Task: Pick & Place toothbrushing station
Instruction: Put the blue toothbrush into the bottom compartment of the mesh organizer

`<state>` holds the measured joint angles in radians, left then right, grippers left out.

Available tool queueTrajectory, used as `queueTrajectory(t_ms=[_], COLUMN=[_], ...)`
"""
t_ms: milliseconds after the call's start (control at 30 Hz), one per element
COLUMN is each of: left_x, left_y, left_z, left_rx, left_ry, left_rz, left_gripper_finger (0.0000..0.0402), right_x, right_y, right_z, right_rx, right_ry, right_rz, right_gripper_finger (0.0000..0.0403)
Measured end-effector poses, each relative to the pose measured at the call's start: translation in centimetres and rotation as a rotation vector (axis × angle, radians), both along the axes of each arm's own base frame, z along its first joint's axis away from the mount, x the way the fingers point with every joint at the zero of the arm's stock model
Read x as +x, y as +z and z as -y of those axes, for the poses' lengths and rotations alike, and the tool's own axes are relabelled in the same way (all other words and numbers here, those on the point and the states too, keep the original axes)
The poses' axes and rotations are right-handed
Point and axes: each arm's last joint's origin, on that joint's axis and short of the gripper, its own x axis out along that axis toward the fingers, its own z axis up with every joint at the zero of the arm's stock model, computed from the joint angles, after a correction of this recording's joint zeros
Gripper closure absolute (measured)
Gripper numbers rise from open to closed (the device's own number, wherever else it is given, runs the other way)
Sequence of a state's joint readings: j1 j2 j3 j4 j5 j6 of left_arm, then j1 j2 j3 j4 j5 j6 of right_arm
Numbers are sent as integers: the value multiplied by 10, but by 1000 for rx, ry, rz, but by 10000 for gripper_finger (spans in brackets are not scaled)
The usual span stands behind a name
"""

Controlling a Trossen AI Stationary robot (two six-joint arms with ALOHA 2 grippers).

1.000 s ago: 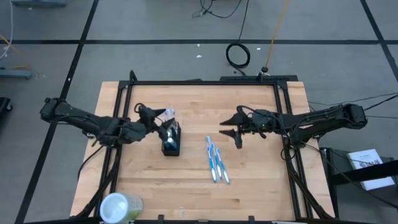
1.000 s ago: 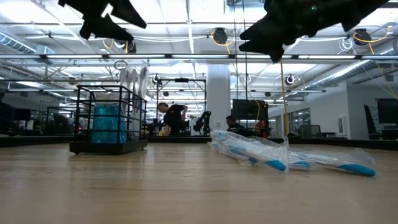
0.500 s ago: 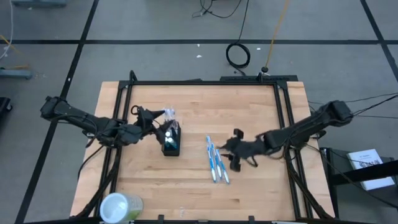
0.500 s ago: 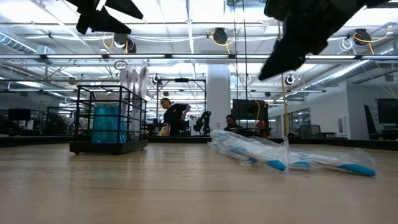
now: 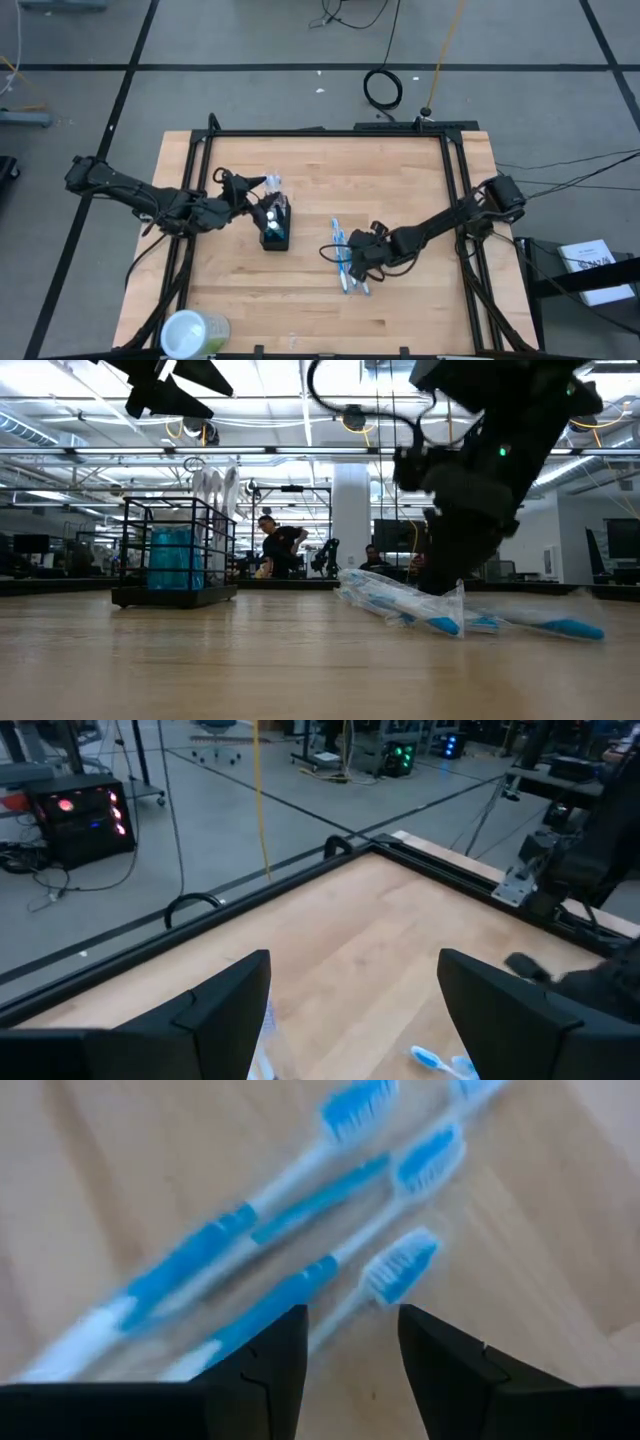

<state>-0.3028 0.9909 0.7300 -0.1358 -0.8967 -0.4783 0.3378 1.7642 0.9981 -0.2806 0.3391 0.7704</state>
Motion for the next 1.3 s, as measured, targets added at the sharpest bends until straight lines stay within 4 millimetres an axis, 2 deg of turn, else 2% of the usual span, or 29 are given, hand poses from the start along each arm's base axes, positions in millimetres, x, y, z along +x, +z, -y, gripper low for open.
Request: queueTrajectory(t_ms=[233, 467, 667, 833, 1067, 1233, 1300], left_x=[7, 13, 14, 14, 14, 14, 14], left_y=[-8, -14, -13, -13, -13, -14, -14], left_z=[2, -2, -6, -6, -6, -7, -8], left_rx=[11, 19, 17, 24, 54, 45, 45], left_ry=[-7, 20, 37, 37, 27, 31, 36], left_rz=[-42, -67, -64, -70, -94, -88, -89], left_gripper_finger=[105, 105, 105, 105, 105, 105, 105], right_x=[5, -2, 0, 2, 5, 5, 3], right_y=[-16, -15, -14, -15, -15, -3, 10], right_z=[4, 24, 32, 40, 51, 56, 59], right_rx=[-10, -62, -79, -104, -157, -173, -191], right_ry=[-44, -132, -135, -105, -12, 86, 120], right_rz=[-26, -119, -119, -134, -162, -141, -103], right_gripper_finger=[255, 255, 258, 296, 387, 393, 397])
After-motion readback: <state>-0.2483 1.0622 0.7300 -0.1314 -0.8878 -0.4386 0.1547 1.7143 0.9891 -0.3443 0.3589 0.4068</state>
